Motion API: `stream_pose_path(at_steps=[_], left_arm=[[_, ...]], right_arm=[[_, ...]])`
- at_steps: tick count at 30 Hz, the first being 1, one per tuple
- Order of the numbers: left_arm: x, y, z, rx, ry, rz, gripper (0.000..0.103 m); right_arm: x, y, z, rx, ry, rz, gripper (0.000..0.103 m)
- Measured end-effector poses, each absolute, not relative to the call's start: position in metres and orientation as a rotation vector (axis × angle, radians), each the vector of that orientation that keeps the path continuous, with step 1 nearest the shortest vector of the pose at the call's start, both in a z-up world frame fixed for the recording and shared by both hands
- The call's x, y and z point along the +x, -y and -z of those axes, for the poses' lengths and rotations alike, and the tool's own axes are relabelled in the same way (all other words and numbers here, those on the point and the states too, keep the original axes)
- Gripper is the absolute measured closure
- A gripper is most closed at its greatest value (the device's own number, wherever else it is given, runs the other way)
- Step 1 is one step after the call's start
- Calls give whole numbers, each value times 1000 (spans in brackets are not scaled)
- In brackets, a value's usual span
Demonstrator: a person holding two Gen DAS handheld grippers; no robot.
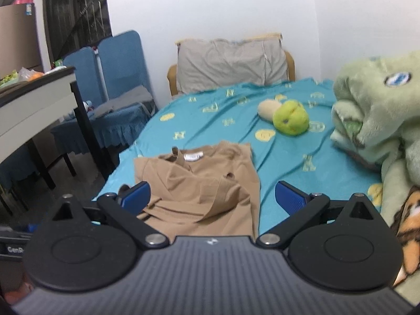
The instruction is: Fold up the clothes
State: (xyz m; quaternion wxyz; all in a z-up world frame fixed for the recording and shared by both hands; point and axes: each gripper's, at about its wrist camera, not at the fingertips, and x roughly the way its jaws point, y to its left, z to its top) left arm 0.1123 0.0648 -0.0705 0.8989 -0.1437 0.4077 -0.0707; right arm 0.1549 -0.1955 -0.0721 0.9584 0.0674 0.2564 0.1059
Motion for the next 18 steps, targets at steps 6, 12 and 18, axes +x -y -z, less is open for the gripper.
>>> stream_pose_path(at_steps=[6,12,18], left_arm=[[129,-98,111,-623,-1075,162,1],[135,-106,143,-788,-1184,175,4],[141,-111,168,-918,-1188,155,9]], right_arm=[[159,195,82,153,-588,-179,0],[165,212,88,255,-614,-86,0],[176,229,100,441,-678,-112,0]])
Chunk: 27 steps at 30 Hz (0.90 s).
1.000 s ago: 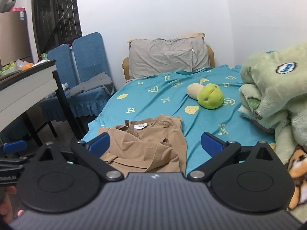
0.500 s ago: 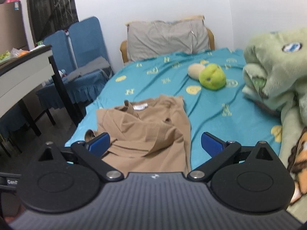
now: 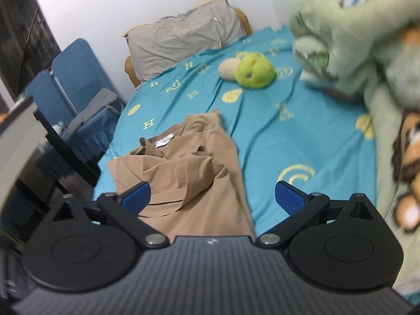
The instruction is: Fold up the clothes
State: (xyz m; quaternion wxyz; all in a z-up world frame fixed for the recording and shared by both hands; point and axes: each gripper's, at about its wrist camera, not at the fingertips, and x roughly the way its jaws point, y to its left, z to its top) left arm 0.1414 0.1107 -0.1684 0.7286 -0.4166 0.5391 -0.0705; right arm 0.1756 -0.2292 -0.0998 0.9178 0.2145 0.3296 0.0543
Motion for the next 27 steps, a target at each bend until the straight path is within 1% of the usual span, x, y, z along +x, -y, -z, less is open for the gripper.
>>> stream_pose_path(at_steps=[2,4,5,9,12,17,20,23,25,27], left_arm=[[142,-113,168,-927,-1141,148,10],[142,-116,168,-928,-1103,118,15],[142,-118,169,-946,-1095,105,19],[140,-126,172,-1030,-1075,43,28],[136,-126,169,-1065,-1071,-30,34],[129,-126,152,-1069,-1066,-167,34],[128,-121,133,-1064,-1067,-205,38],[127,-113,108,-1009,-1050,-213,38],[128,-107,101,-958,-1050,-193,38],[129,-105,107,-959,-1067,-171,38]], right_arm=[[179,235,104,503,-699,-122,0],[182,239,107,562,-717,-135,0],[182,241,108,591,-723,-147,1],[185,252,115,743,-768,-195,2],[187,272,123,919,-824,-223,2],[184,298,135,1055,-840,-215,2],[181,299,153,1167,-915,-209,0],[174,282,163,1244,-997,-251,1],[169,266,165,1257,-1039,-284,1],[163,251,167,1262,-1073,-310,2]])
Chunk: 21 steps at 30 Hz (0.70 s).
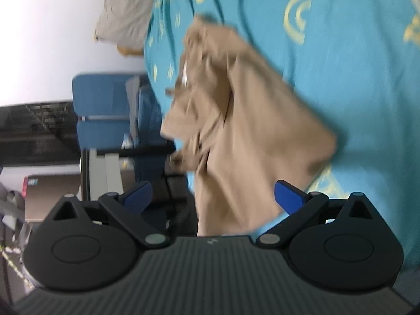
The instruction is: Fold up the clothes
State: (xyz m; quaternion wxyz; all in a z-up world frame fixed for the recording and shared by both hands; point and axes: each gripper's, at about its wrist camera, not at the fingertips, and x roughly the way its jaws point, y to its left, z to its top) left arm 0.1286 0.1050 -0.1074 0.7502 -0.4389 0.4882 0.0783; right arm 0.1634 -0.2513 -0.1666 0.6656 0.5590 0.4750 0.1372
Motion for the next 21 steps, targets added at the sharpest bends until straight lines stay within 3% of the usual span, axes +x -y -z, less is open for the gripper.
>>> stream_pose_path(at_steps=[8,10,12,14,21], left_arm=[[129,-122,165,-1093,-1136,-139,40],[126,-128,171,-1137,-1073,-103,48],[124,-129,174,-1152,-1059,-113,67],[121,-130,177,-1165,-1046,-126,79],[117,-132,163,-1158,-983,-97,88]], right_arm=[[150,225,196,1247,-1192,-221,2],[151,224,201,1226,-1191,-191,2],[152,223,207,1243,-1182,-181,2],[154,223,211,1266,-1171,-181,2],[163,222,222,1244,-1148,-180,2]])
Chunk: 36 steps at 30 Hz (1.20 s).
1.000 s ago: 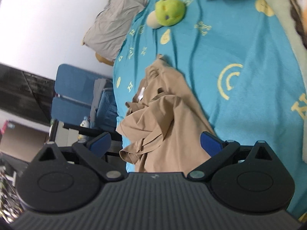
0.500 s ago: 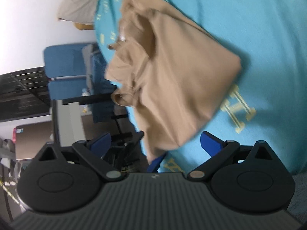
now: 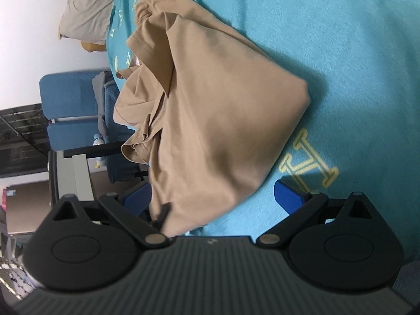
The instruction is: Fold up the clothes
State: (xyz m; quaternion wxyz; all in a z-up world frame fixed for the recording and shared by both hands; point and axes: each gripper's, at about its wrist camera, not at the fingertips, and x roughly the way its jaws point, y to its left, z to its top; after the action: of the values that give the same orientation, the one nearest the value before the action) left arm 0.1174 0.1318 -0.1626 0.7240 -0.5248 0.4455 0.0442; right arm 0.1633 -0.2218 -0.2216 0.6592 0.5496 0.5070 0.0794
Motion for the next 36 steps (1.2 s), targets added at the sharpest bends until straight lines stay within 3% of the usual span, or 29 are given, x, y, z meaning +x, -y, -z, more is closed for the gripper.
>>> stream_pose_path(at_steps=[4,7,10,12,15,27,36], left_arm=[[116,-134,157,-1170,-950,-79,89],[115,-136,153,-1178,-925,-65,89],[114,-138,148,-1187,-899,-51,89],[108,-132,135,-1141,-876,-41,89],[99,-123,114,-1070,-841,-26,89],[64,-87,30,-788,-696,33,92],[-37,-87,-12,-848,-654,40,92]], right_arm=[[164,225,225,1238,-1115,-166,2],[167,229,223,1206,-1061,-127,16],[169,234,221,1162,-1030,-91,39],[171,234,218,1103,-1020,-70,67],[169,231,204,1019,-957,-83,84],[127,245,112,820,-705,-154,89],[24,260,68,801,-665,-187,89]])
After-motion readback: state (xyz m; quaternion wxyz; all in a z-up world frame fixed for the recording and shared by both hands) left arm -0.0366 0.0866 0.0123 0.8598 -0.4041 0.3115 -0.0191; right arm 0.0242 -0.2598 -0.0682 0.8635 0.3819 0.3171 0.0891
